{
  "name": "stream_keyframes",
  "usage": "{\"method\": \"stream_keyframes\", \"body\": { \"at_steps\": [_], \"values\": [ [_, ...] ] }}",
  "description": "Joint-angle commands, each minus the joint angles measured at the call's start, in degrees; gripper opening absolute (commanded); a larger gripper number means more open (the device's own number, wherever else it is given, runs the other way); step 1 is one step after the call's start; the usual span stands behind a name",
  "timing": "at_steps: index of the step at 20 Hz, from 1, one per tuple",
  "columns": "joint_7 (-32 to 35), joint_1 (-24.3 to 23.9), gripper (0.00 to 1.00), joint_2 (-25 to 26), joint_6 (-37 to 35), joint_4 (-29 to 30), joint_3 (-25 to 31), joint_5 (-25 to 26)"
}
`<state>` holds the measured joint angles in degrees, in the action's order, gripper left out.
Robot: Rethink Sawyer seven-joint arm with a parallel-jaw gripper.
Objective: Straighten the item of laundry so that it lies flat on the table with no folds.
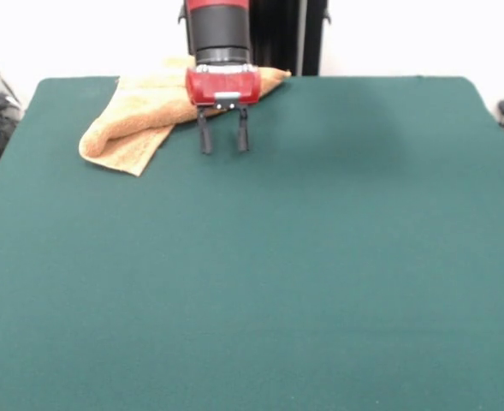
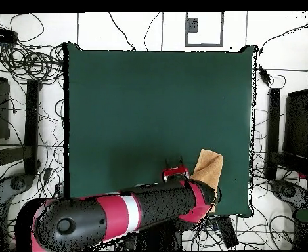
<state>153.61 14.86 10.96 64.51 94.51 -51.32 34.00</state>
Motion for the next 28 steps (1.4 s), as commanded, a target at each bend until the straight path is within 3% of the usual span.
{"method": "stream_keyframes", "body": {
  "at_steps": [1,2,4,5,7,9,18,28],
  "values": [
    [4.6,-1.7,1.0,0.6,-4.0,-5.9,11.9,6.2],
    [5.9,-2.1,1.0,0.1,-4.7,-6.0,12.6,7.6],
    [16.2,-2.7,1.0,-1.3,-8.7,-7.9,15.0,17.4],
    [27.4,-2.2,1.0,-1.9,-10.8,-9.4,16.4,26.9],
    [37.1,-1.2,1.0,-2.7,-10.7,-10.1,16.6,36.1],
    [41.2,-0.5,1.0,-3.6,-9.3,-9.4,15.3,41.0],
    [43.5,-3.0,1.0,-6.1,-6.0,-9.2,13.9,48.0],
    [37.9,-5.0,1.0,-6.2,-8.4,-8.3,17.0,47.0]
  ]
}}
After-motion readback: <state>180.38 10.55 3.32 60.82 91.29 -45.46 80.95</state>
